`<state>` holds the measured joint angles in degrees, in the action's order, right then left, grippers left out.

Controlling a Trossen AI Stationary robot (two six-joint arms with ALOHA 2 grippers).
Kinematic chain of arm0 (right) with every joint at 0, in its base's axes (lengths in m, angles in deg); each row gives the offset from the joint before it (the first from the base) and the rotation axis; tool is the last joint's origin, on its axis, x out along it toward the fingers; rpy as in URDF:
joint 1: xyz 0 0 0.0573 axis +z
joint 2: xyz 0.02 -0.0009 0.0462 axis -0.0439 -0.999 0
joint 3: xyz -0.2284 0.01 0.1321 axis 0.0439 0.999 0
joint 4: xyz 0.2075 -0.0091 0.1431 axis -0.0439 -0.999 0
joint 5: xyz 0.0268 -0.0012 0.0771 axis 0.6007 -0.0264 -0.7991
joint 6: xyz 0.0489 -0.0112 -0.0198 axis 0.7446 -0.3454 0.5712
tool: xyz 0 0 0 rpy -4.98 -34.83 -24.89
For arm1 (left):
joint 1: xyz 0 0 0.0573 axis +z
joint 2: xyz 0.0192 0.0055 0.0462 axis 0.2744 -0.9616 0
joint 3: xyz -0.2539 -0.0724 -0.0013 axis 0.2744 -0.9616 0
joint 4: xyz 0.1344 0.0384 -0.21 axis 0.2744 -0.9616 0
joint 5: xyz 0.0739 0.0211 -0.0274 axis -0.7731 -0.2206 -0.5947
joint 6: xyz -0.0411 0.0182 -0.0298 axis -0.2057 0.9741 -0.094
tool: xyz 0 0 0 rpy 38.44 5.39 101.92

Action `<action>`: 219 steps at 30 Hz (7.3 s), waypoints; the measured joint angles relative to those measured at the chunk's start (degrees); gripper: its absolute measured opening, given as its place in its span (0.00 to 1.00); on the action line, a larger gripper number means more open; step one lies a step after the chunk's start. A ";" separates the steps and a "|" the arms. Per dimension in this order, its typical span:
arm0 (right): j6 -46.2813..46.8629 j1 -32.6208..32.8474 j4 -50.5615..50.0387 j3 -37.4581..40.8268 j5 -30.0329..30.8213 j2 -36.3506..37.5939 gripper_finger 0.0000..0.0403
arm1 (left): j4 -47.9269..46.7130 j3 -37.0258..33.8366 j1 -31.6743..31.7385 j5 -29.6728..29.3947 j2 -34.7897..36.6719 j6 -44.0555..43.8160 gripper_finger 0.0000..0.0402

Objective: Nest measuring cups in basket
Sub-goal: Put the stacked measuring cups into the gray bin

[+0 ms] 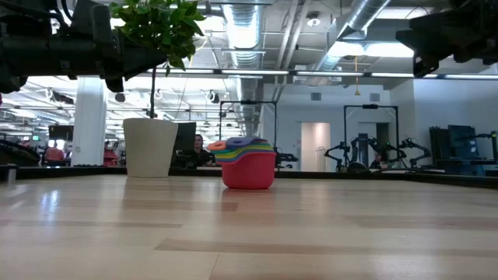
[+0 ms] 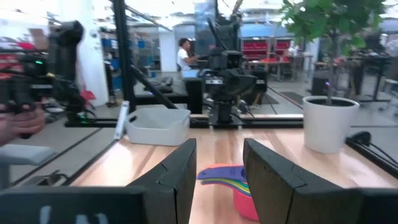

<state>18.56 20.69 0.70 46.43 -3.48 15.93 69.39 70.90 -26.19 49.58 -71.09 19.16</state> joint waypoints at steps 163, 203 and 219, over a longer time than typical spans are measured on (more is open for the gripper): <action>33.05 -30.23 -29.72 -38.53 -7.75 -17.02 0.58 | -71.34 42.22 22.49 37.67 -25.11 -49.00 0.86; 35.63 -29.81 -34.00 -38.53 -10.31 -16.98 0.49 | -72.33 44.85 22.25 45.33 -29.80 -48.25 0.22; 35.22 -28.63 -37.90 -38.53 -10.41 -17.00 0.41 | -73.34 44.67 22.38 46.13 -28.30 -49.30 0.20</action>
<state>53.78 -7.95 -37.20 7.91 -13.89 -1.07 -3.96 115.57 -3.80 95.71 -99.39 -30.14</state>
